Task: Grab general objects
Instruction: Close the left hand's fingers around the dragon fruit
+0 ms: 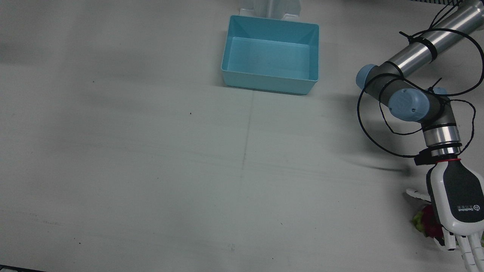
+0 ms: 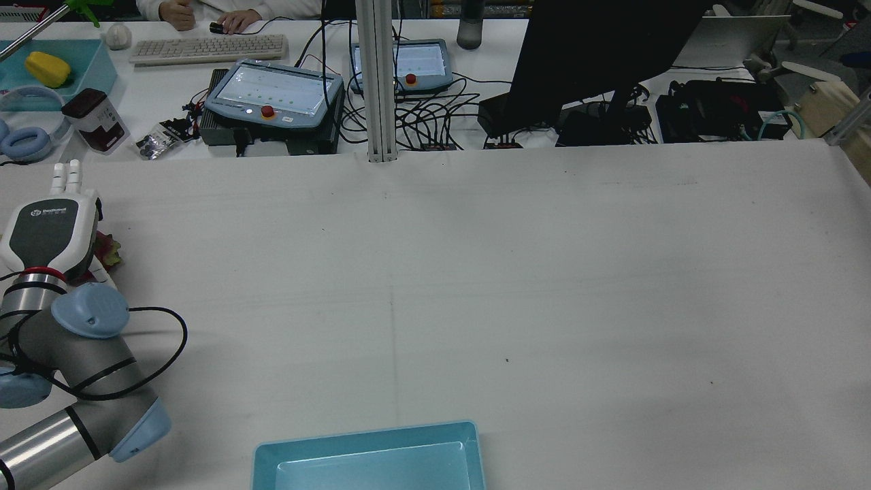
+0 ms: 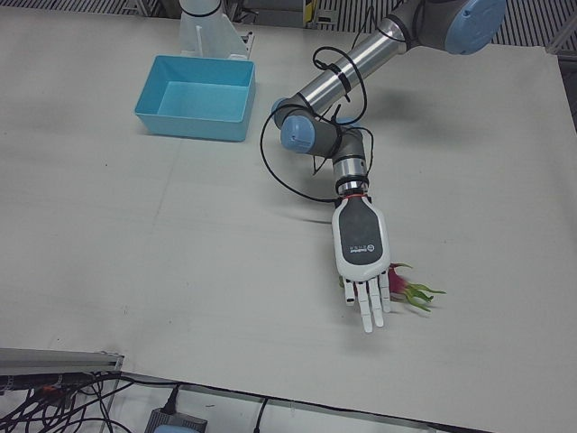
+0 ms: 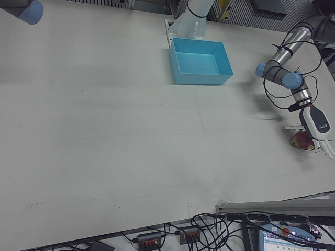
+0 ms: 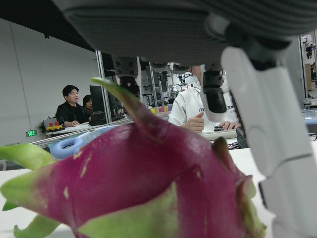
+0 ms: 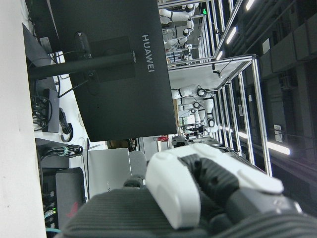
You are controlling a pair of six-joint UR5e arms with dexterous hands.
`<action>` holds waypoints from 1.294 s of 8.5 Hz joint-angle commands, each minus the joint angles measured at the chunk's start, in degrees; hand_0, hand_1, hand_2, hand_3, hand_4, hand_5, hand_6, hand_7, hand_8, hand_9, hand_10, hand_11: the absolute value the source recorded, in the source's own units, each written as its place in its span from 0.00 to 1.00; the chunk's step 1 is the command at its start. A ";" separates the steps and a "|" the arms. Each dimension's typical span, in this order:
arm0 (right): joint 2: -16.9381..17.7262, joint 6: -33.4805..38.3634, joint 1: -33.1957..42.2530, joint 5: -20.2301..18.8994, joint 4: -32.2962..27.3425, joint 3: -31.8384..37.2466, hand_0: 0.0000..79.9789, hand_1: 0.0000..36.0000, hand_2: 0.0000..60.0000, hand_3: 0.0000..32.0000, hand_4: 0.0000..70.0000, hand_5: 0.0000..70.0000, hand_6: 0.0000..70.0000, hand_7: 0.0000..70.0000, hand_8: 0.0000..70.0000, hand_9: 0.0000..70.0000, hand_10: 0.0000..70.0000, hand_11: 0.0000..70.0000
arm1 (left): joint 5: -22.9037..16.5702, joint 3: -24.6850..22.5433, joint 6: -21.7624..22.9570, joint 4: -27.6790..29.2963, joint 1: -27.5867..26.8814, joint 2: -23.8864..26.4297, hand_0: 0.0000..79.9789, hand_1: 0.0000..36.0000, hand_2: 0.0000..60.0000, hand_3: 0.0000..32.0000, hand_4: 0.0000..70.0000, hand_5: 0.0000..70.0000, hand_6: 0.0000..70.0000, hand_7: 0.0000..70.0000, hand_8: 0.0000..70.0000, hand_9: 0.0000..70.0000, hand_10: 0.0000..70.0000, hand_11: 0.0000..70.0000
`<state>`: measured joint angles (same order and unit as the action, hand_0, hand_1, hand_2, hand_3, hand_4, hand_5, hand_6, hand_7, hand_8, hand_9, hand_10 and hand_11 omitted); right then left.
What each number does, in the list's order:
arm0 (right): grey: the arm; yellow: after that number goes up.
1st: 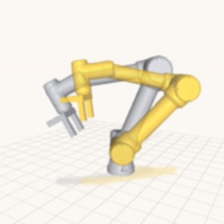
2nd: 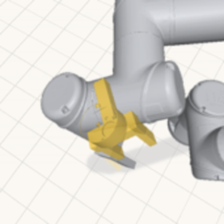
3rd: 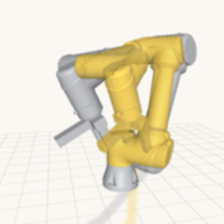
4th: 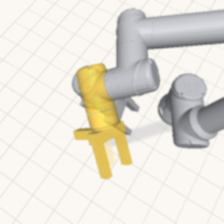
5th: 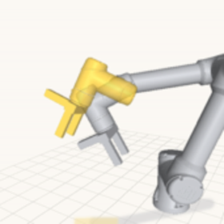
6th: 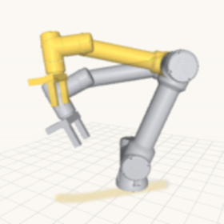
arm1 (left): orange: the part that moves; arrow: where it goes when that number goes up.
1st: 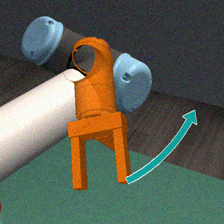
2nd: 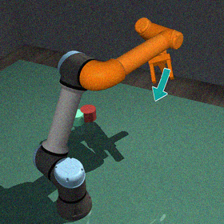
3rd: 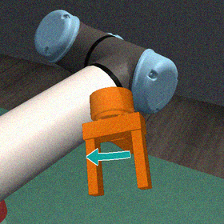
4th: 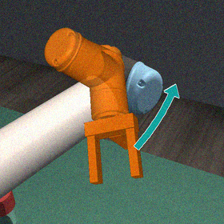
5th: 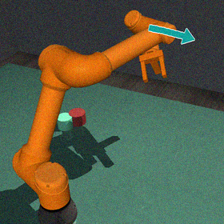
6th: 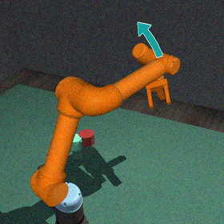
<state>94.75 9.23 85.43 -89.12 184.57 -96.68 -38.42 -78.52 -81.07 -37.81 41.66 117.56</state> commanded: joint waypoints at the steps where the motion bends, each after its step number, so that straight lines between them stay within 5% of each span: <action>1: 0.00 0.00 0.00 0.00 0.00 0.00 0.00 0.00 0.00 0.00 0.00 0.00 0.00 0.00 0.00 0.00 0.00 0.00 | 0.01 2.50 -0.49 0.98 1.14 0.31 0.60 0.44 0.20 0.00 0.00 1.00 0.00 0.00 0.00 0.00 0.00 0.00; 2: 0.00 0.00 0.00 0.00 0.00 0.00 0.00 0.00 0.00 0.00 0.00 0.00 0.00 0.00 0.00 0.00 0.00 0.00 | -0.07 2.50 -0.58 0.81 1.93 0.22 0.61 0.45 0.21 0.00 0.00 1.00 0.00 0.00 0.00 0.00 0.00 0.00; 4: 0.00 0.00 0.00 0.00 0.00 0.00 0.00 0.00 0.00 0.00 0.00 0.00 0.00 0.00 0.00 0.00 0.00 0.00 | -0.08 2.50 -0.58 0.81 1.94 0.22 0.60 0.37 0.04 0.00 0.00 1.00 0.00 0.00 0.00 0.00 0.00 0.00; 5: 0.00 0.09 0.00 0.00 0.00 0.00 0.00 0.00 0.00 0.00 0.00 0.00 0.00 0.00 0.00 0.00 0.00 0.00 | -0.08 2.67 -0.58 0.98 1.94 0.13 0.59 0.32 0.00 0.43 0.05 0.12 0.00 0.00 0.00 0.00 0.00 0.00; 6: 0.00 0.09 0.00 0.00 0.00 0.00 0.00 0.00 0.00 0.00 0.00 0.00 0.00 0.00 0.00 0.00 0.00 0.00 | 0.01 4.59 -0.58 2.03 1.85 0.04 0.59 0.29 0.00 0.72 0.01 0.00 0.00 0.00 0.00 0.00 0.00 0.00; 7: 0.00 0.00 0.00 0.00 0.00 0.00 0.00 0.00 0.00 0.00 0.00 0.00 0.00 0.00 0.00 0.00 0.00 0.00 | 0.01 4.87 -0.58 2.21 1.76 0.04 0.59 0.29 0.00 0.76 0.00 0.00 0.00 0.00 0.00 0.00 0.00 0.00; 11: 0.00 0.00 0.00 0.00 0.00 0.00 0.00 0.00 0.00 0.00 0.00 0.00 0.00 0.00 0.00 0.00 0.00 0.00 | 0.01 6.36 -0.67 4.23 1.41 -0.13 0.59 0.28 0.00 0.66 0.02 0.00 0.00 0.00 0.00 0.00 0.00 0.00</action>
<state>94.75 9.26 85.43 -89.12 184.57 -96.68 -38.46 -73.04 -81.68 -34.79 43.30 117.56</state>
